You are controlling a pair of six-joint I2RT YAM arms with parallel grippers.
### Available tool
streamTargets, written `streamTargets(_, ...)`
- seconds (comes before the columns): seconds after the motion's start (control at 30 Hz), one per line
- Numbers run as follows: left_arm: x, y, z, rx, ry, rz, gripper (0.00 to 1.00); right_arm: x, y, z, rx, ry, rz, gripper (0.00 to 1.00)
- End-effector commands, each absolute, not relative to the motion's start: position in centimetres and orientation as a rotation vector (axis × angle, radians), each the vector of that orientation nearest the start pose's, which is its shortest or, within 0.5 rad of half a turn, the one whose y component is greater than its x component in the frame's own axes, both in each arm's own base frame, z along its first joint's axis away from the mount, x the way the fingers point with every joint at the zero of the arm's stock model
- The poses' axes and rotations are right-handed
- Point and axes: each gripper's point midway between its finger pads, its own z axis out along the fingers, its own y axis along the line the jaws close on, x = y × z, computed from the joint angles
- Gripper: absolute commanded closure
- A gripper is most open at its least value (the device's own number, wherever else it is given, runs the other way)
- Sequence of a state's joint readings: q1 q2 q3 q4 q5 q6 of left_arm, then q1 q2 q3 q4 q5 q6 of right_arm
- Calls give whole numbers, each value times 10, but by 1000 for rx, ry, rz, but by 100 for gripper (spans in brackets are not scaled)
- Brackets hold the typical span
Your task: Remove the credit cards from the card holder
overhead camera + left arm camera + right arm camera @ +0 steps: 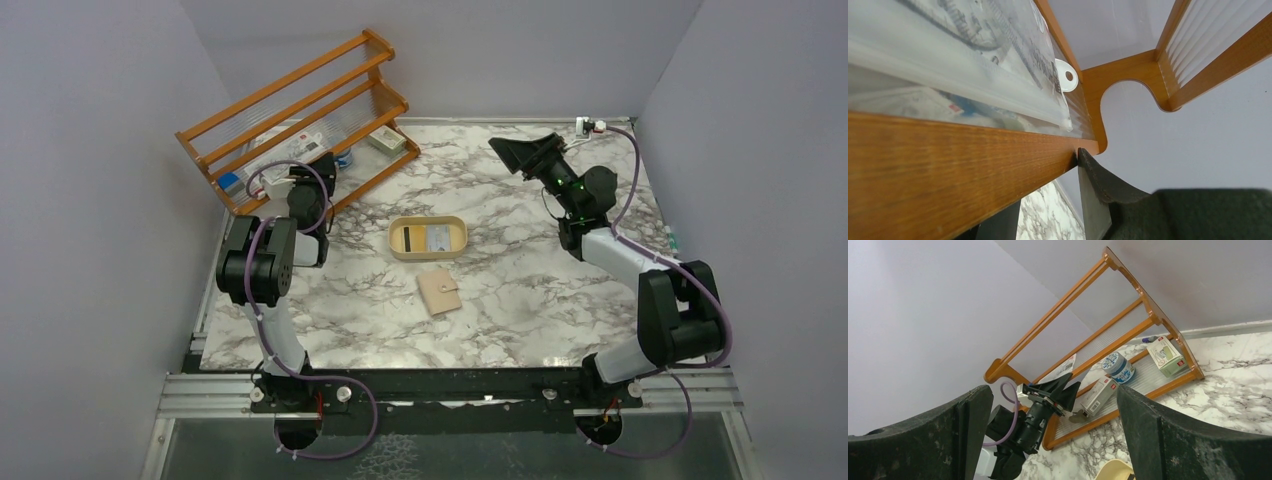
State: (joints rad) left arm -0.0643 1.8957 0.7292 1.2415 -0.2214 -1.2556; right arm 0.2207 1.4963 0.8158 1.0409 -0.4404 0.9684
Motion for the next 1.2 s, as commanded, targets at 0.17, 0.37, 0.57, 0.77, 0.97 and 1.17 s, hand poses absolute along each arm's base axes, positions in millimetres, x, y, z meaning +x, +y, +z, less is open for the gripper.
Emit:
streamTargets(0.17, 500, 27, 239, -1044, 784, -880, 100, 406, 206, 318, 36, 1359, 1322, 0)
streamTargets(0.37, 504, 54, 238, -1068, 730, -807, 99, 406, 209, 317, 30, 1362, 1350, 0)
streamTargets(0.57, 498, 70, 243, -1077, 705, -702, 100, 406, 210, 315, 24, 1375, 1355, 0)
streamTargets(0.77, 495, 68, 248, -1051, 731, -692, 84, 409, 211, 309, 44, 1407, 1355, 0)
streamTargets(0.97, 499, 41, 258, -949, 821, -754, 20, 421, 206, 301, 12, 1515, 1205, 0)
streamTargets(1.17, 492, -10, 266, -803, 947, -851, 1, 424, 179, 297, 129, 1519, 1032, 0)
